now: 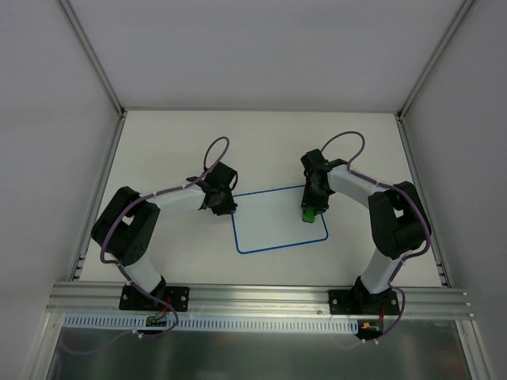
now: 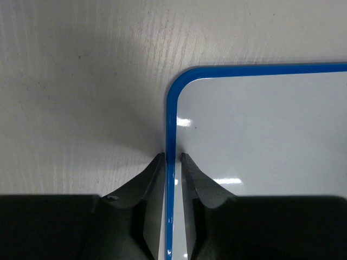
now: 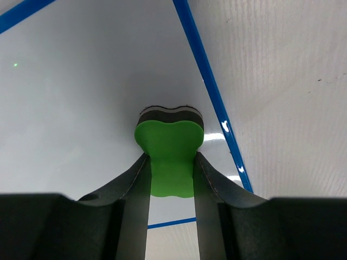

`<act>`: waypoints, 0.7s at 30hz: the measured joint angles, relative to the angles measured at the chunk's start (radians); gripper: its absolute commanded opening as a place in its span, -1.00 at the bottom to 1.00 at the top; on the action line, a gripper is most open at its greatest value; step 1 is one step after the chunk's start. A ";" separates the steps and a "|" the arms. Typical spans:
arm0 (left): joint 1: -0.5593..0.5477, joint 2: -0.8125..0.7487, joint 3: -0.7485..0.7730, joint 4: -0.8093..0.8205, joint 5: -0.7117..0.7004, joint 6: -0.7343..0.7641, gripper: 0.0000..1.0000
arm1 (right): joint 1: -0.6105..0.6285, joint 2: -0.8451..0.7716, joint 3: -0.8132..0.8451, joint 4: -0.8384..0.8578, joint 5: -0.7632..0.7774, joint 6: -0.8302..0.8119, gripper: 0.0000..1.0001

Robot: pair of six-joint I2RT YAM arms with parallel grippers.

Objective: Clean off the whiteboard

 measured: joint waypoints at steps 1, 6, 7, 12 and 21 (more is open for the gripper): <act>0.000 0.006 0.005 -0.001 0.000 -0.002 -0.77 | 0.000 0.000 0.000 0.000 0.000 0.000 -0.99; 0.001 0.034 0.039 -0.014 -0.009 -0.001 -1.00 | -0.003 0.000 0.000 0.001 0.006 0.001 -0.99; 0.001 0.037 0.042 -0.015 -0.013 -0.002 -1.00 | -0.006 0.000 0.000 0.001 0.005 0.001 -0.99; 0.001 0.044 0.049 -0.015 -0.019 -0.008 -1.00 | -0.043 -0.019 -0.025 0.019 -0.020 0.002 -0.99; 0.016 0.043 0.047 -0.014 -0.014 -0.021 -1.00 | -0.158 -0.074 -0.087 0.035 -0.042 0.000 -0.99</act>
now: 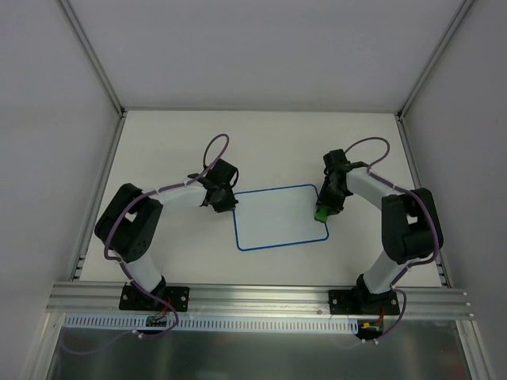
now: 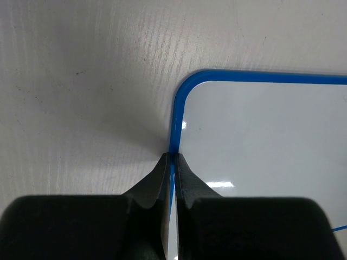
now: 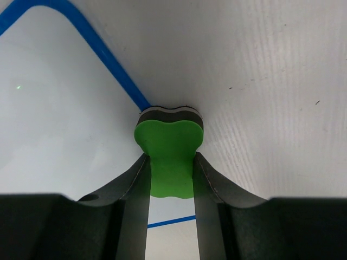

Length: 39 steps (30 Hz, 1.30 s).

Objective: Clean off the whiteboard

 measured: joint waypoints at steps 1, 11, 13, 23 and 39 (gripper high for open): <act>0.002 0.000 -0.001 0.001 0.001 -0.002 -1.00 | -0.007 0.000 -0.001 -0.001 -0.001 0.000 -0.99; 0.006 -0.002 -0.001 0.003 0.011 0.005 -1.00 | -0.081 -0.051 0.034 -0.062 0.061 -0.107 -0.99; 0.006 -0.002 -0.001 0.003 0.011 0.013 -1.00 | -0.137 -0.055 0.081 -0.065 0.073 -0.152 -0.99; 0.019 -0.004 0.015 -0.030 0.010 0.040 -1.00 | -0.275 0.111 0.223 -0.040 0.080 -0.316 -0.82; 0.019 -0.031 0.072 -0.083 0.004 0.108 0.43 | -0.336 0.146 0.217 -0.013 0.080 -0.367 0.98</act>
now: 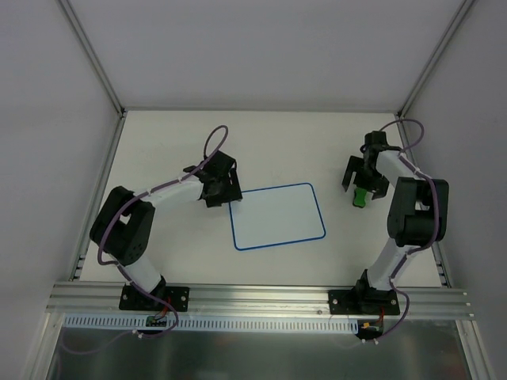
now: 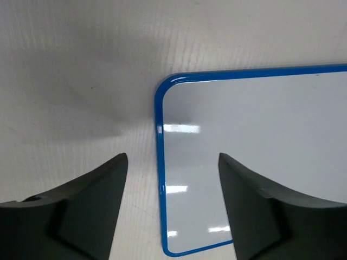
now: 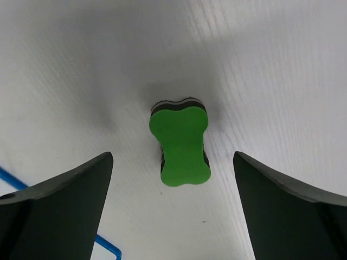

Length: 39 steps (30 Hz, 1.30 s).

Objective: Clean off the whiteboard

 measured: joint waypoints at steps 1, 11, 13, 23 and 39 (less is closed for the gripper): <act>0.000 -0.016 0.008 -0.008 0.000 0.007 0.57 | 0.000 -0.027 -0.004 0.001 0.000 -0.002 0.98; 0.000 -0.291 0.188 -0.083 -0.085 0.169 0.97 | 0.000 -0.560 0.053 -0.055 0.022 -0.027 0.98; 0.000 -0.373 0.214 -0.087 -0.122 0.220 0.98 | 0.000 -0.682 0.083 -0.063 0.026 -0.034 0.98; 0.006 -0.822 0.241 -0.108 -0.288 0.486 0.98 | 0.000 -1.125 0.179 -0.074 -0.019 -0.098 0.98; 0.006 -1.275 0.117 -0.140 -0.428 0.651 0.98 | 0.091 -1.418 0.089 -0.067 -0.027 -0.184 0.98</act>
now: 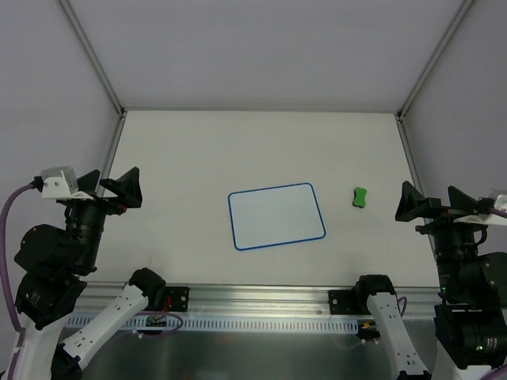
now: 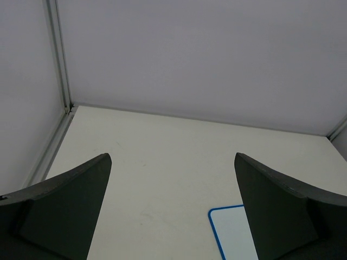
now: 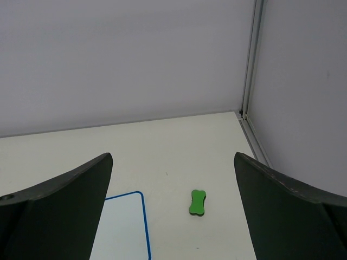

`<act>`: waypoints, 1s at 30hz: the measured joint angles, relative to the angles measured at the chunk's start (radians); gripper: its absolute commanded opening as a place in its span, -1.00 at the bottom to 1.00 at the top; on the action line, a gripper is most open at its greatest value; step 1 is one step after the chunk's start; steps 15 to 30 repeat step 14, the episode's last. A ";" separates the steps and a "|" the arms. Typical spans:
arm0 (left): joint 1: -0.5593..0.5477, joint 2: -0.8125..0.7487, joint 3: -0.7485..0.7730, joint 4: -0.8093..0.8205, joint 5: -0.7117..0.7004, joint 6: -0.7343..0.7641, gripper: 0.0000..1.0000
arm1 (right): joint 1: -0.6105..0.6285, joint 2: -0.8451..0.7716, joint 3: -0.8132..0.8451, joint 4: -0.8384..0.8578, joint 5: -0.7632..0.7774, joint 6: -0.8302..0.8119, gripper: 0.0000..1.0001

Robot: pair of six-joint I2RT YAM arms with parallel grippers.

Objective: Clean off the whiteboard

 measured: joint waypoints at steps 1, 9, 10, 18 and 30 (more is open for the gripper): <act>0.000 -0.003 -0.006 -0.002 0.000 0.000 0.97 | 0.008 -0.005 -0.010 0.000 0.003 -0.006 0.98; 0.000 -0.014 -0.024 -0.006 0.001 -0.003 0.97 | 0.047 -0.022 -0.044 0.018 0.026 -0.035 0.99; 0.000 -0.014 -0.025 -0.006 0.001 -0.004 0.97 | 0.048 -0.024 -0.049 0.025 0.027 -0.037 0.98; 0.000 -0.008 -0.025 -0.006 0.001 -0.005 0.98 | 0.053 -0.026 -0.071 0.043 0.027 -0.040 0.98; 0.000 -0.008 -0.025 -0.006 0.001 -0.005 0.98 | 0.053 -0.026 -0.071 0.043 0.027 -0.040 0.98</act>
